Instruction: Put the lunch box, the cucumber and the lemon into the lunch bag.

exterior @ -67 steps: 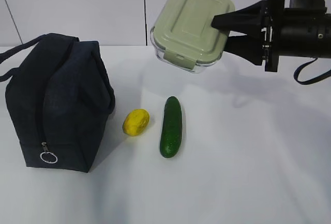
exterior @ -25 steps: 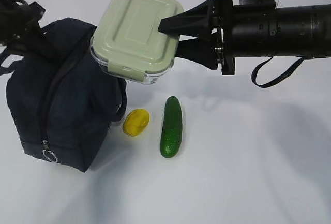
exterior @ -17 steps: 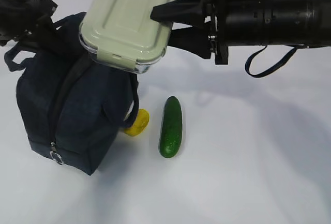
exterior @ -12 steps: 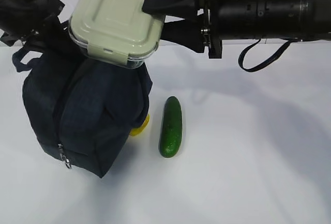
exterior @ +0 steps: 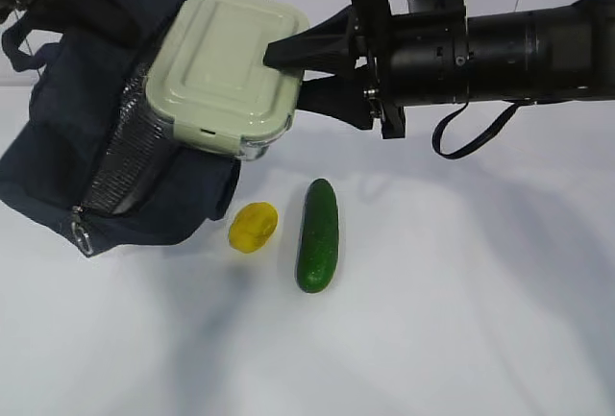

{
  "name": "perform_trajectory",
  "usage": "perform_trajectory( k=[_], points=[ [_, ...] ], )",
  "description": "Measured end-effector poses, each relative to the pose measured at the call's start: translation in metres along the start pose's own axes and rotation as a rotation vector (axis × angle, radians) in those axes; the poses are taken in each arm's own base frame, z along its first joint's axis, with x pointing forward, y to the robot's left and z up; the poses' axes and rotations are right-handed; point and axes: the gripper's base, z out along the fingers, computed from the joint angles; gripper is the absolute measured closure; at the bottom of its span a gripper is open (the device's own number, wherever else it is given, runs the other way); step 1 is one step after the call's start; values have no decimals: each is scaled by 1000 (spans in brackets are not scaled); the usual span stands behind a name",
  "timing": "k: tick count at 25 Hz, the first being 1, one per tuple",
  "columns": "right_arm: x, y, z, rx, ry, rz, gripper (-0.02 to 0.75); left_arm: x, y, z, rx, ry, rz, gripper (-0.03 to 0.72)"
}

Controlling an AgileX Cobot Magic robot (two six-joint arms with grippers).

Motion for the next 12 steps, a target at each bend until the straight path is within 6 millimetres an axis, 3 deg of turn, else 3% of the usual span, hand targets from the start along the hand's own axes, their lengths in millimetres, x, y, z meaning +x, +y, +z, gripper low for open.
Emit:
perform_trajectory(
  k=[6, 12],
  points=[
    [-1, -9, 0, 98, -12, -35, 381, -3, -10, -4, 82, -23, -20, 703],
    [0, -13, 7, 69, -19, 1, 381, -5, -15, -4, 146, -47, -49, 703]
  ],
)
